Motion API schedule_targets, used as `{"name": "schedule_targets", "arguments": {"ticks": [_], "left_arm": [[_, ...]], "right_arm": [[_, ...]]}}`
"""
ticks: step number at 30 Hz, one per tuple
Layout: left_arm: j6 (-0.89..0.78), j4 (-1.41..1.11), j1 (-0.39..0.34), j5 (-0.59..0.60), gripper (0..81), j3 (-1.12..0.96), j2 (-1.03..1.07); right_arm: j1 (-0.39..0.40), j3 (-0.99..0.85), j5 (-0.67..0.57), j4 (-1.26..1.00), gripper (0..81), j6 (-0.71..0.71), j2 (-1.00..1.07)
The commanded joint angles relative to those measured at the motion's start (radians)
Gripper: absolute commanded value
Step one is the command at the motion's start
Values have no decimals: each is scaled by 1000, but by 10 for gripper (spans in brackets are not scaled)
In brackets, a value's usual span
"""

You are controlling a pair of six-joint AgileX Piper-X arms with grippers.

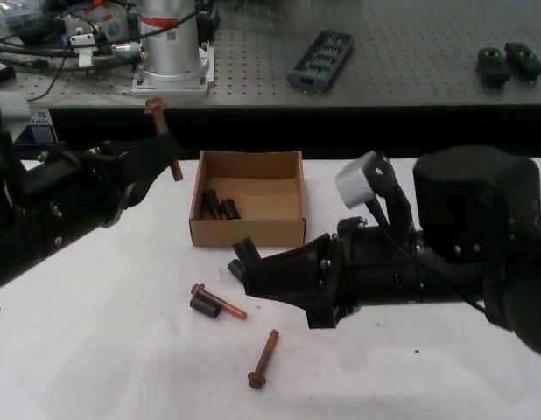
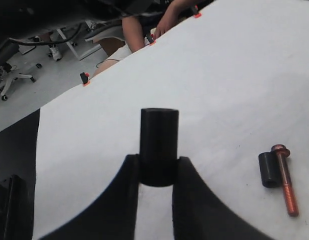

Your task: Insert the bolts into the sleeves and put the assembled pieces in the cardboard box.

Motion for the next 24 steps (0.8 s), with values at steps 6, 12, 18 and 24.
{"name": "schedule_targets", "arguments": {"ticks": [6,12,18,24], "left_arm": [[-66,-57,-59,6,6,2,-8],[-47,-57,-136,129,6,-31,47],[13,-57,-169,173,6,-99,125],[61,-63,-174,169,6,-131,169]], "right_arm": [[-6,121,14,-247,32,117,-3],[-9,189,14,-352,32,152,-4],[-92,196,-4,-397,32,150,-4],[-209,196,-44,-418,32,161,-4]]}}
